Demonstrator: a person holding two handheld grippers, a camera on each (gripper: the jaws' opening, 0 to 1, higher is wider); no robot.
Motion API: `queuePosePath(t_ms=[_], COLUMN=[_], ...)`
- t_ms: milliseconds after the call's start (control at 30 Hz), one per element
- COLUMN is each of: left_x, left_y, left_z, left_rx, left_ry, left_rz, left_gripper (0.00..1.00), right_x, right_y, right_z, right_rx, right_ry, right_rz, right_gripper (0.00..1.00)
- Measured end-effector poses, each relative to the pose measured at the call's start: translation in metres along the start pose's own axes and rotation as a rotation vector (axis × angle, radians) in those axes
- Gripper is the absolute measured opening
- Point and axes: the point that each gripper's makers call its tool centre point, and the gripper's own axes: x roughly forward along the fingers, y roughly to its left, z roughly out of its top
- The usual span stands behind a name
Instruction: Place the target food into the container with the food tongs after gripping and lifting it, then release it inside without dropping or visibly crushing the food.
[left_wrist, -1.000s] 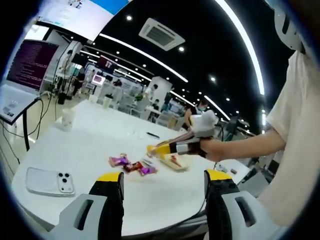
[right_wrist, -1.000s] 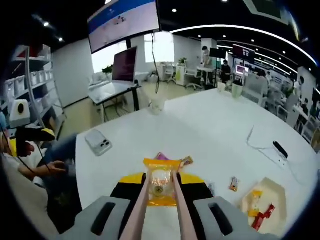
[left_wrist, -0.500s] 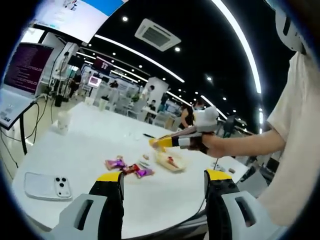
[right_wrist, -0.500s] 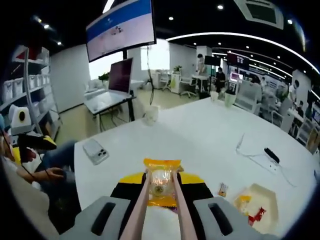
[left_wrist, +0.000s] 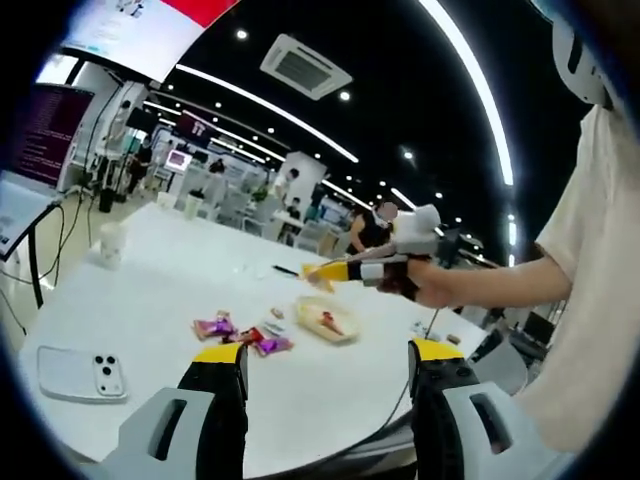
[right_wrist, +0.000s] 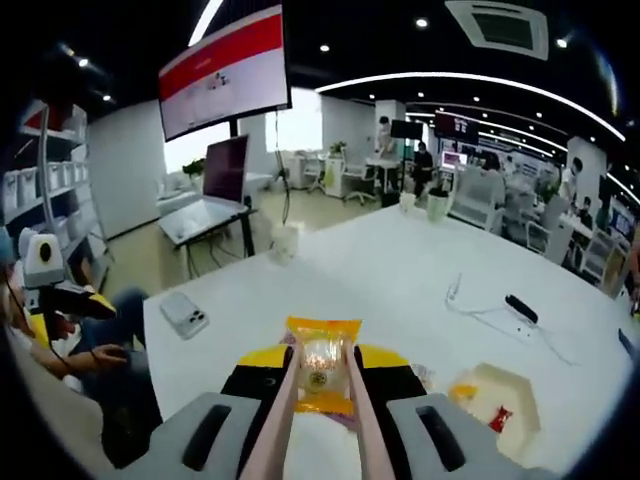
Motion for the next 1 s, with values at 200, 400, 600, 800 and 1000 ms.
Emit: queuePosePath(t_ms=[200,400,600,800,1000], left_x=[0.004,0.007,0.012,0.019,0.023], left_y=[-0.008,-0.016,-0.024,-0.035,-0.040], left_z=[0.001,-0.001,-0.003,-0.003,-0.003], left_rx=[0.004,0.005,0.007,0.011,0.008], left_ry=[0.002,0.005,0.004,0.004,-0.005], left_rz=[-0.015,-0.017,-0.015,-0.013,-0.004], left_gripper=[0.64,0.64,0.64,0.64,0.64], right_x=[-0.013,-0.023,-0.034,-0.043,-0.047], right_y=[-0.006,-0.014,-0.021,-0.033,-0.045], right_z=[0.003,0.007,0.012,0.010,0.009], right_rx=[0.002,0.002,-0.004,0.000,0.003], right_ry=[-0.007,-0.019,-0.033,-0.039,-0.038], right_rz=[-0.020,-0.028,-0.030,-0.029,-0.029], right_gripper=[0.24,0.24,0.24,0.24,0.24])
